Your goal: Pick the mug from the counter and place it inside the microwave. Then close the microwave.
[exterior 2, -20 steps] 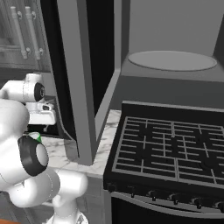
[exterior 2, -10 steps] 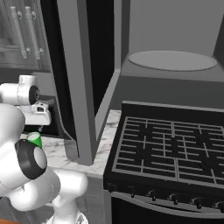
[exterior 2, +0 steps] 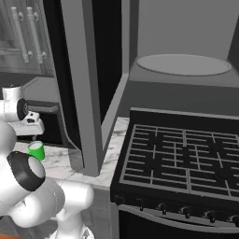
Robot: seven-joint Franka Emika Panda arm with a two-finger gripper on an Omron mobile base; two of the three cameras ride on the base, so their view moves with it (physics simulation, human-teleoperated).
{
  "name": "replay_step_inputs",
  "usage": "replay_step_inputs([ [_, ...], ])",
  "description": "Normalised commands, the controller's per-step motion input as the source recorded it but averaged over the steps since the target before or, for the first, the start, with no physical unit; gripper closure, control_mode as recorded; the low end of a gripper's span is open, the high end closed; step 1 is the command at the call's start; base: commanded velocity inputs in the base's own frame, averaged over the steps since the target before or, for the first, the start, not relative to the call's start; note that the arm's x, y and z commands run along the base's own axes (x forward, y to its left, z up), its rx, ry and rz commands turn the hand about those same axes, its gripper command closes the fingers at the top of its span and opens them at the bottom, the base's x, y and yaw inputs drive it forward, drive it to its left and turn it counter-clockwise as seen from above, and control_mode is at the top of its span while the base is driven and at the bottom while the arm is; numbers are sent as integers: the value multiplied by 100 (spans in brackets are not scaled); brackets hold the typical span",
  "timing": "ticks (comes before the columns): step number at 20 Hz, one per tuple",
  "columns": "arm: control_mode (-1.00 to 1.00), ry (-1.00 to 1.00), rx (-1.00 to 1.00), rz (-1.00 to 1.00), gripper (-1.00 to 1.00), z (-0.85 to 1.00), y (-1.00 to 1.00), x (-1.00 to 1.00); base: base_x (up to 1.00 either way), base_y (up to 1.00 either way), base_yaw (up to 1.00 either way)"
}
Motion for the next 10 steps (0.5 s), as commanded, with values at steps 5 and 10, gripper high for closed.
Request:
replay_step_inputs([
  [5,-100,-11,2,0,-100,-44,3,13,0,0,0],
  [10,-100,-5,0,0,-100,-9,23,0,0,0,0],
])
